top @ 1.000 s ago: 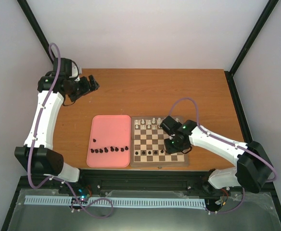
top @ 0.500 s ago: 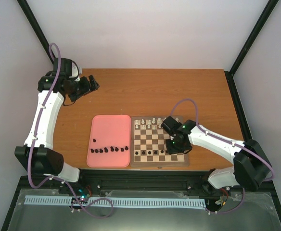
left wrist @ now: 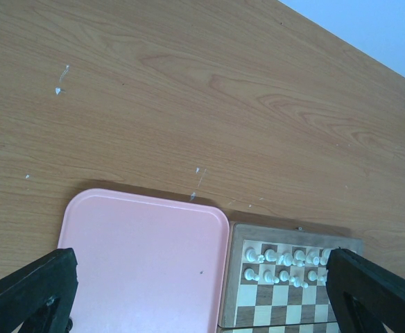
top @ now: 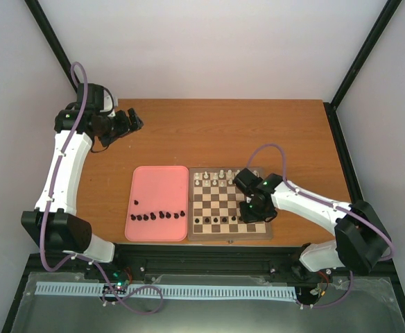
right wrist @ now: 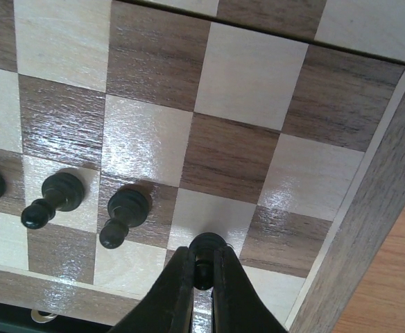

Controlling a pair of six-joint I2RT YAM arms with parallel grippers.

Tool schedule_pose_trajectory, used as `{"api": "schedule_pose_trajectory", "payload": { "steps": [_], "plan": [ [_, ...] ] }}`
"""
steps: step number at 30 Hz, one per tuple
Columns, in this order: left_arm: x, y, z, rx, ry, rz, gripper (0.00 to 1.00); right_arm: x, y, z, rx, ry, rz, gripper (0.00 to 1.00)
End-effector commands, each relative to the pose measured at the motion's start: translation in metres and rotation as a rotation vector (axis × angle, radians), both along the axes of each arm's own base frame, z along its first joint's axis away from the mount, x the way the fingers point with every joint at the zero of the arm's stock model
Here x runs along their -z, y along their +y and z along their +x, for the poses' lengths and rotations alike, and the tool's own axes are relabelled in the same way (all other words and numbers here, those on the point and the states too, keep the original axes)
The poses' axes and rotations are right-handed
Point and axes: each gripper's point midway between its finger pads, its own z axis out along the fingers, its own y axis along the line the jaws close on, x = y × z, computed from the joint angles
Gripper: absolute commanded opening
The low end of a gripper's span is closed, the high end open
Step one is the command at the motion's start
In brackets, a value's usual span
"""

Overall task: Set up the chess pieces on the board
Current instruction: Place the chess piece on the chessboard.

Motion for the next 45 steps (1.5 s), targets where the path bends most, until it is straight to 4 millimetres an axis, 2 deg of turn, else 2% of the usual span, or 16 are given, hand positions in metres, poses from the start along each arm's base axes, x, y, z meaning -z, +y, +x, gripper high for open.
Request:
{"api": "schedule_pose_trajectory", "payload": {
  "steps": [1,18,25,29,34,39,45],
  "plan": [
    [-0.012,-0.001,-0.002,0.013,-0.041,0.005,1.00,0.005,-0.003,0.002,0.005,0.004,-0.008,0.07],
    [-0.012,-0.002,-0.002,0.015,-0.041,0.003,1.00,0.010,0.000,0.004,0.005,0.007,-0.004,0.12],
    [-0.013,-0.002,-0.001,0.017,-0.040,0.000,1.00,0.008,-0.001,0.005,0.008,0.001,-0.012,0.16],
    [-0.011,-0.002,0.000,0.015,-0.037,0.000,1.00,0.003,-0.004,0.007,0.012,-0.023,-0.013,0.24],
    [-0.009,-0.002,0.001,0.015,-0.033,0.000,1.00,-0.003,-0.005,0.008,0.010,-0.035,-0.016,0.27],
    [-0.009,-0.002,0.001,0.014,-0.034,0.000,1.00,-0.016,-0.001,0.013,0.008,-0.061,0.004,0.32],
    [-0.010,-0.002,0.002,0.014,-0.034,0.000,1.00,-0.051,0.011,0.036,-0.007,-0.149,0.035,0.41]
  ]
}}
